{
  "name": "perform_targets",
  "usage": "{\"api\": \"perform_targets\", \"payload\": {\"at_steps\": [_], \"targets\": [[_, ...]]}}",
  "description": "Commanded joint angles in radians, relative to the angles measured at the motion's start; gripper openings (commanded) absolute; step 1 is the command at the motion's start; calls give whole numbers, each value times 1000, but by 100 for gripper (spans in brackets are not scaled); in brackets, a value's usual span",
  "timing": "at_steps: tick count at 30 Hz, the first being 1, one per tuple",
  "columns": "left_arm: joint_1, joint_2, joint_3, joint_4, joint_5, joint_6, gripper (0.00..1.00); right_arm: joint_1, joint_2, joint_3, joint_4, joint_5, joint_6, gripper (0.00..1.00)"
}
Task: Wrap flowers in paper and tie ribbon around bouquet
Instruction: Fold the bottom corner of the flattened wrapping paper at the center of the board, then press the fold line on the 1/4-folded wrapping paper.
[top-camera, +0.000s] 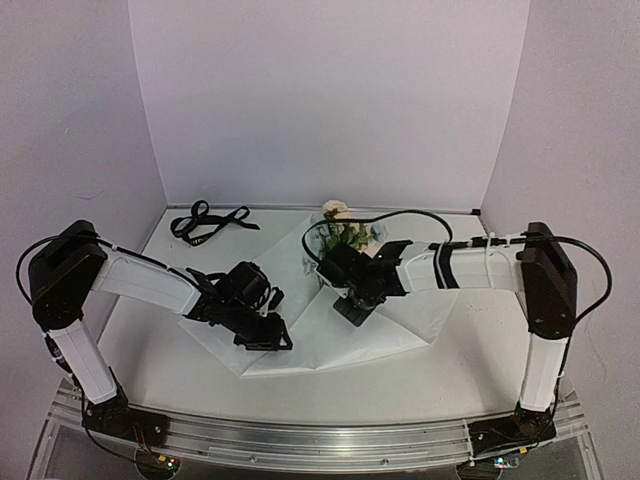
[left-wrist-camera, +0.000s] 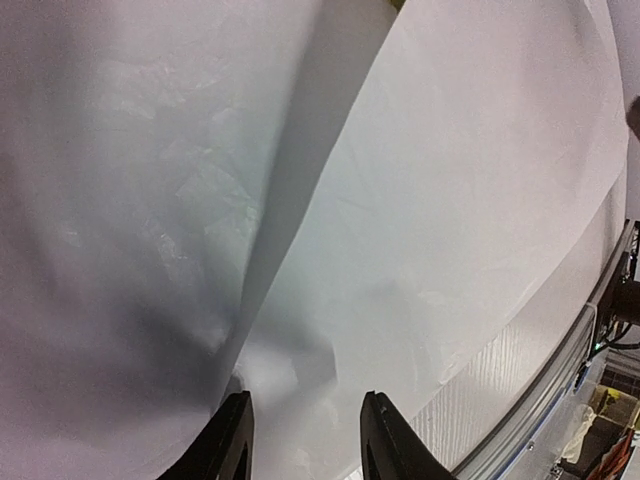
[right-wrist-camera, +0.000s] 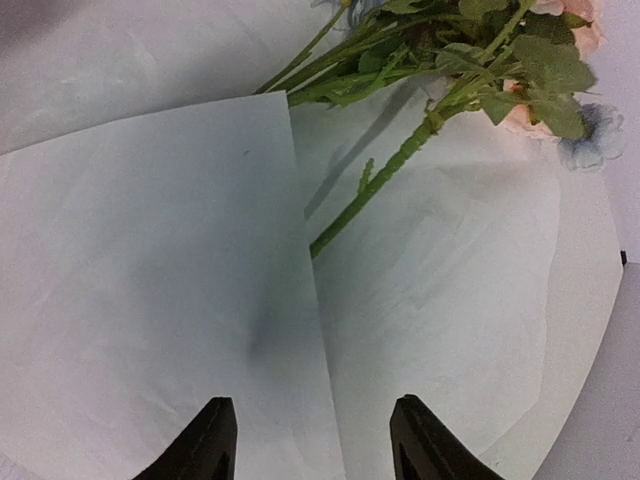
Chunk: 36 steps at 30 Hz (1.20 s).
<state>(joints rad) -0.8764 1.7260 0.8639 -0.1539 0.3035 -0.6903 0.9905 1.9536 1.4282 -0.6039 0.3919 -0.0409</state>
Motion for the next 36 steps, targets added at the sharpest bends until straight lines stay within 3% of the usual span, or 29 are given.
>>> {"api": "perform_targets", "payload": {"at_steps": [1,6,14,23,36], "targets": [[-3,11,48,29,-9,-1,39,-5,-175,-57,-99,-58,157,59],[-3,19,60,23,-11,9,39,-4,-306,-154,-189,-186,316,54],[-3,37,77,18,-12,18,39,-4,-265,-193,-154,-350,474,18],[-3,50,97,7,-12,32,39,-4,-189,-310,37,-289,551,14],[-3,47,111,-11,-6,63,39,35,-174,-426,83,-44,741,10]]}}
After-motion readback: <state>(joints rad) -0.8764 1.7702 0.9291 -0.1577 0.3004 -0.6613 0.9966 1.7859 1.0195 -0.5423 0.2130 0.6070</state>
